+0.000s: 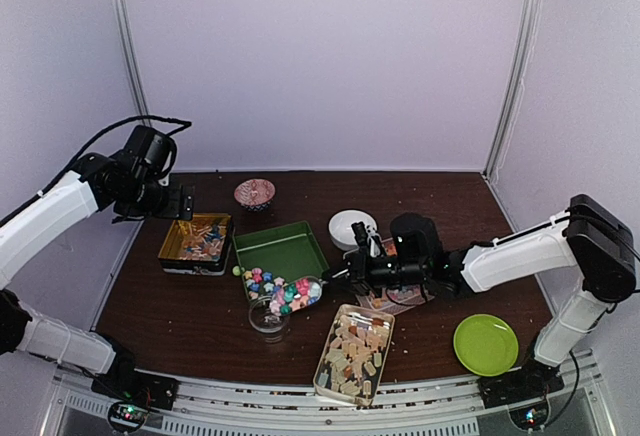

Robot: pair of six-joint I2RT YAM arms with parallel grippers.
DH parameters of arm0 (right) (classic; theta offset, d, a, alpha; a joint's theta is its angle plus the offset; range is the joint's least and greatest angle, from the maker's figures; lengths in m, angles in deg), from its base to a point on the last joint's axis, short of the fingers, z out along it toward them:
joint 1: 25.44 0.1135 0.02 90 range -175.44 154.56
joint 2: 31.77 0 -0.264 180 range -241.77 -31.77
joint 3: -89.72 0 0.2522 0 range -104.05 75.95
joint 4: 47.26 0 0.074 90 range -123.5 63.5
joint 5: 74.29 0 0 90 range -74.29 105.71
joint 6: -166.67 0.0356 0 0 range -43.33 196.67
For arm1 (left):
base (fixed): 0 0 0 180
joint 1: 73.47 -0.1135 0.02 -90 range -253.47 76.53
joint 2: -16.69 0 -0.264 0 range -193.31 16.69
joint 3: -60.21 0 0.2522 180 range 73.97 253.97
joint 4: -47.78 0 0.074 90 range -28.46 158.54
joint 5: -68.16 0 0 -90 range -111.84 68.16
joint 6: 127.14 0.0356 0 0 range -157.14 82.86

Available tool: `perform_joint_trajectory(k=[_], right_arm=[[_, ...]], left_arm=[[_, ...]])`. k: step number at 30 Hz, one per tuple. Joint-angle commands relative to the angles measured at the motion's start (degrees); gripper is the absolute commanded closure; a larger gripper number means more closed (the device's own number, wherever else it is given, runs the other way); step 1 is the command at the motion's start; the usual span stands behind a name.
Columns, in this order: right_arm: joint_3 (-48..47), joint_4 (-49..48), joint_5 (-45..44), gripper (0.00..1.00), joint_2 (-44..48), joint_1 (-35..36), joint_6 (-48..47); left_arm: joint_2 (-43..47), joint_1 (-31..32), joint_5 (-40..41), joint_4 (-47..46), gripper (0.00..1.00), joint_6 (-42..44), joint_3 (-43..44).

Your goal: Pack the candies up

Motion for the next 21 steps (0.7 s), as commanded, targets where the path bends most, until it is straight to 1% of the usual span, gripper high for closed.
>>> perform_joint_trajectory(k=[1, 12, 21], right_arm=[[-3.04, 3.9, -2.07, 1.0, 1.3, 0.62, -3.13], [-8.55, 15.56, -5.85, 1.0, 2.81, 2.36, -9.23], [-11.99, 20.67, -7.54, 1.0, 3.49, 3.62, -11.67]], left_arm=[[0.12, -0.39, 1.67, -4.08, 0.04, 0.6, -1.75], [0.65, -0.46, 2.22, -4.13, 0.04, 0.47, -2.43], [0.65, -0.42, 1.73, -4.17, 0.04, 0.47, -2.43]])
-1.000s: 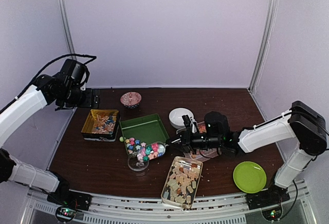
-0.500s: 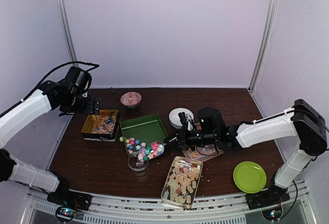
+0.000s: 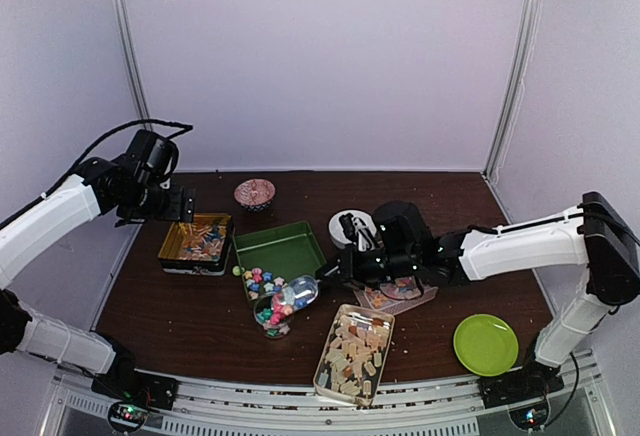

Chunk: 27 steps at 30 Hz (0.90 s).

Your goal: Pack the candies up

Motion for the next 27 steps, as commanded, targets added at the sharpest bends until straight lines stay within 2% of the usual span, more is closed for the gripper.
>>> perform_joint_trajectory(k=[1, 14, 17, 21, 27], right_arm=[[-2.85, 3.06, -2.33, 1.0, 2.42, 0.67, -2.49], [-7.34, 9.88, -5.28, 1.0, 5.51, 1.0, -7.43], [-6.44, 9.62, -6.98, 1.0, 10.57, -0.22, -9.54], [-2.36, 10.13, -14.84, 1.0, 22.1, -2.55, -12.63], [7.02, 7.37, -21.36, 1.0, 30.89, -5.03, -12.26]], left_arm=[[0.65, -0.43, 0.53, -2.07, 0.04, 0.47, -0.42], [0.13, -0.46, 0.22, -2.06, 0.05, 0.33, -0.58], [0.1, -0.46, 0.93, -2.02, 0.05, -0.07, -0.88], [-0.17, -0.73, 1.6, -2.32, 0.04, -1.2, -1.4], [-4.11, -6.36, -5.52, -1.43, 0.04, -6.75, -2.15]])
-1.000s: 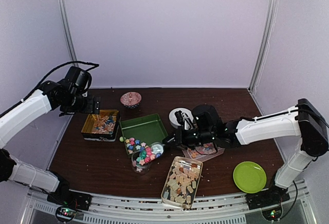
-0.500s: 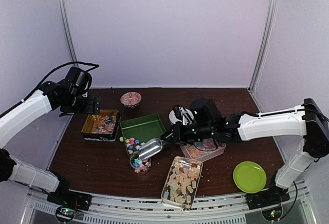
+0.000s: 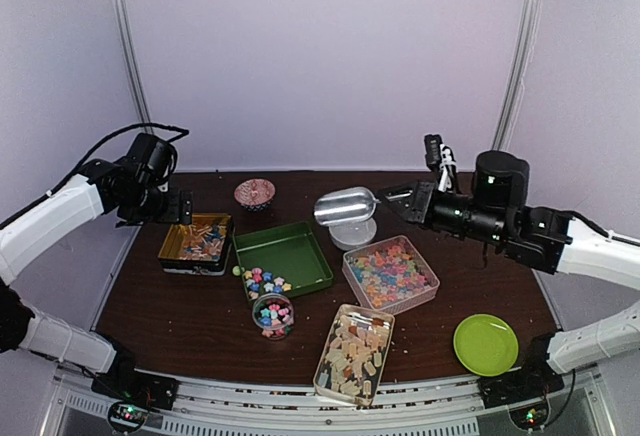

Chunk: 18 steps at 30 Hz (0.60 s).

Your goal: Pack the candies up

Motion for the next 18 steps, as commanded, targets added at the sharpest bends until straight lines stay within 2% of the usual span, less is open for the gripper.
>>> perform_joint_trajectory(k=[1, 4, 6, 11, 18], right_arm=[[7.68, -2.38, -6.57, 1.0, 2.18, -1.01, -0.26], [10.35, -4.46, -6.94, 1.0, 2.86, -1.16, 0.15], [11.23, -5.73, -6.86, 1.0, 2.59, -1.42, -0.05], [11.11, -8.5, -4.22, 1.0, 0.93, -2.17, -0.16], [10.86, -7.88, -3.04, 1.0, 2.38, -2.59, -1.04]], left_arm=[[-3.77, -5.33, -5.56, -0.08, 0.06, -6.81, -1.58], [-5.27, -11.26, -13.36, -0.67, 0.11, -15.24, -6.91], [-6.16, -12.59, -16.82, -2.55, 0.18, -21.21, -10.47], [-9.54, -12.64, -16.12, -2.95, 0.24, -32.88, -11.15], [-12.88, -12.68, -16.19, -4.48, 0.26, -41.03, -10.32]])
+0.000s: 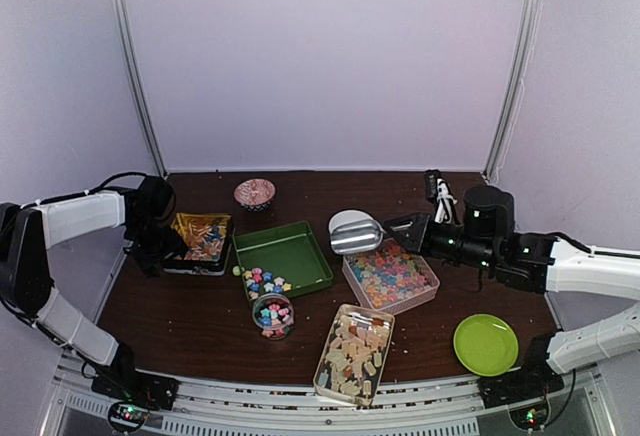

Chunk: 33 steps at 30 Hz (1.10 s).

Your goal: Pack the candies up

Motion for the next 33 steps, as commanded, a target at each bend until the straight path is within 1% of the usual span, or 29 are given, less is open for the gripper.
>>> perform_joint_trajectory(k=[1, 6, 12, 16, 19, 20, 21, 24, 25, 30, 33], right_arm=[[-0.93, -2.0, 0.81, 1.0, 2.04, -0.67, -0.82], [0.02, -3.42, 2.21, 1.0, 3.16, -1.13, 0.73], [-0.08, -3.23, 2.41, 1.0, 3.26, -1.16, 0.73], [0.09, -3.48, 2.11, 1.0, 3.13, -1.18, 0.8], [0.31, -4.13, 2.14, 1.0, 2.55, -1.18, 1.11], [0.34, -4.36, 2.47, 1.0, 2.38, -1.18, 1.28], [0.24, -4.55, 2.72, 1.0, 2.03, -1.18, 1.45], [0.22, -4.53, 3.18, 1.0, 1.82, -1.18, 1.82], [0.28, -4.51, 3.24, 1.0, 1.9, -1.18, 1.86], [0.45, -3.87, 2.96, 1.0, 2.34, -1.18, 1.7], [0.41, -3.83, 2.88, 1.0, 2.09, -1.18, 1.69]], left_arm=[[-1.24, -0.05, -0.73, -2.96, 0.26, -8.44, 0.97], [-2.43, -0.08, -0.8, -5.18, 0.26, -11.75, 0.41], [-1.93, -0.03, -1.48, -6.72, 0.25, -12.6, 0.71], [-1.07, 0.0, 0.11, -6.94, 0.25, -13.31, 0.11], [-2.93, -0.09, 0.08, -7.13, 0.28, -13.68, 0.74], [-3.89, -0.16, -0.12, -7.15, 0.29, -13.84, 1.18], [-4.85, -0.12, -0.37, -7.12, 0.34, -14.09, 1.64], [-7.09, -0.14, -0.76, -7.41, 0.49, -15.14, 2.28], [-7.47, -0.12, -0.76, -7.6, 0.53, -15.41, 2.25], [-8.76, -0.12, -0.48, -7.82, 0.7, -16.23, 2.03], [-8.96, -0.12, -0.38, -7.92, 0.82, -16.84, 1.86]])
